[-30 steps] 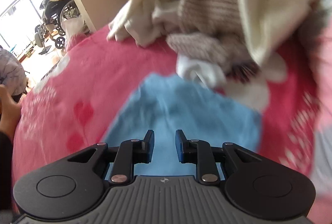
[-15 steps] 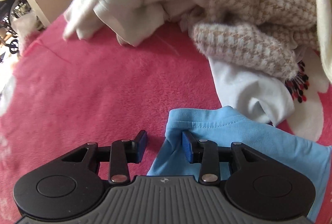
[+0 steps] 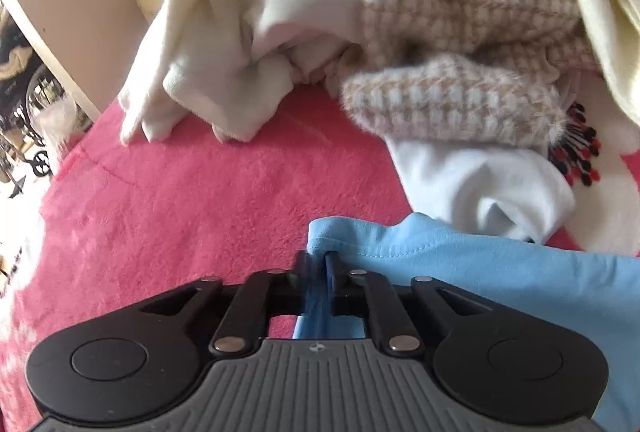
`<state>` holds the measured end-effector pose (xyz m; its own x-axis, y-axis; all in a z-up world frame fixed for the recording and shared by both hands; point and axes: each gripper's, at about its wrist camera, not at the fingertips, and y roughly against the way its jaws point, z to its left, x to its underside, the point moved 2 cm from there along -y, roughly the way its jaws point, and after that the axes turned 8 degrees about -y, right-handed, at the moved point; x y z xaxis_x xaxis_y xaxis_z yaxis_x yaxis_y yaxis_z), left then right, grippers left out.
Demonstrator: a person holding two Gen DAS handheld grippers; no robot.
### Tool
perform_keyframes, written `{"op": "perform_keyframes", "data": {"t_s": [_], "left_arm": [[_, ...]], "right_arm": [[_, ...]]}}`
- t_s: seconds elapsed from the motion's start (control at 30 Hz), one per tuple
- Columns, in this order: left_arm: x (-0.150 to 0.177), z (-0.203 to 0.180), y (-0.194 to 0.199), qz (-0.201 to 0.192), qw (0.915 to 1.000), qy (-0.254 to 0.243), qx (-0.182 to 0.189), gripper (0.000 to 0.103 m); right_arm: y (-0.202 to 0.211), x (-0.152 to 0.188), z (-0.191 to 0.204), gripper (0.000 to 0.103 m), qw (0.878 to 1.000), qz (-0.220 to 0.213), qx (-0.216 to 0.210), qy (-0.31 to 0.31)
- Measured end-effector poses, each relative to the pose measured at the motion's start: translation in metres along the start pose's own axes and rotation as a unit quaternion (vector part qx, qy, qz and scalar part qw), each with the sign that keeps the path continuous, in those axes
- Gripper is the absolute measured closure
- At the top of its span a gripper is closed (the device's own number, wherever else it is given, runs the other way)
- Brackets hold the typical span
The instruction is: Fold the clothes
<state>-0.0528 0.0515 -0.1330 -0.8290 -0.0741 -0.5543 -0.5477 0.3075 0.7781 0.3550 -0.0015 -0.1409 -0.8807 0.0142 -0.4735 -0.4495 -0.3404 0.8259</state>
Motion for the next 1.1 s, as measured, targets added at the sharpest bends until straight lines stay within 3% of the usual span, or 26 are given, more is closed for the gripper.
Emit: {"op": "perform_keyframes", "data": {"t_s": [0.07, 0.1, 0.17, 0.3, 0.47, 0.7, 0.77, 0.9, 0.93, 1.1], "left_arm": [[-0.001, 0.002, -0.001, 0.001, 1.0000, 0.001, 0.004, 0.059], [-0.001, 0.003, 0.000, 0.001, 1.0000, 0.003, 0.006, 0.059], [-0.001, 0.006, 0.002, 0.000, 0.9999, 0.006, 0.010, 0.059], [-0.001, 0.010, 0.004, -0.001, 0.9998, 0.012, 0.015, 0.058], [0.001, 0.017, 0.012, 0.000, 0.9987, 0.045, 0.023, 0.052], [0.012, 0.017, 0.026, 0.009, 0.9963, 0.084, 0.016, 0.054], [0.020, 0.015, 0.026, 0.014, 0.9955, 0.091, 0.022, 0.054], [0.031, 0.012, 0.025, 0.014, 0.9954, 0.093, 0.019, 0.058], [0.031, 0.012, 0.024, 0.011, 0.9956, 0.092, 0.016, 0.059], [0.033, 0.017, 0.026, 0.005, 0.9944, 0.103, 0.023, 0.062]], "right_arm": [[0.022, -0.005, -0.010, 0.072, 1.000, -0.017, -0.013, -0.008], [0.043, -0.010, -0.017, 0.070, 0.999, -0.033, -0.020, -0.008], [0.085, -0.018, -0.030, 0.070, 0.997, -0.063, -0.034, -0.007], [0.204, -0.030, -0.067, 0.070, 0.989, -0.095, -0.110, -0.025], [0.359, -0.009, -0.100, 0.070, 0.978, -0.130, -0.166, 0.004], [0.388, 0.083, -0.159, 0.071, 0.982, -0.111, -0.143, -0.050], [0.346, 0.124, -0.173, 0.078, 0.987, -0.078, -0.111, -0.082], [0.269, 0.169, -0.166, 0.087, 0.998, -0.047, -0.017, -0.028], [0.254, 0.173, -0.167, 0.091, 0.998, -0.041, -0.017, -0.033], [0.210, 0.180, -0.167, 0.092, 0.998, -0.045, -0.037, -0.033]]}}
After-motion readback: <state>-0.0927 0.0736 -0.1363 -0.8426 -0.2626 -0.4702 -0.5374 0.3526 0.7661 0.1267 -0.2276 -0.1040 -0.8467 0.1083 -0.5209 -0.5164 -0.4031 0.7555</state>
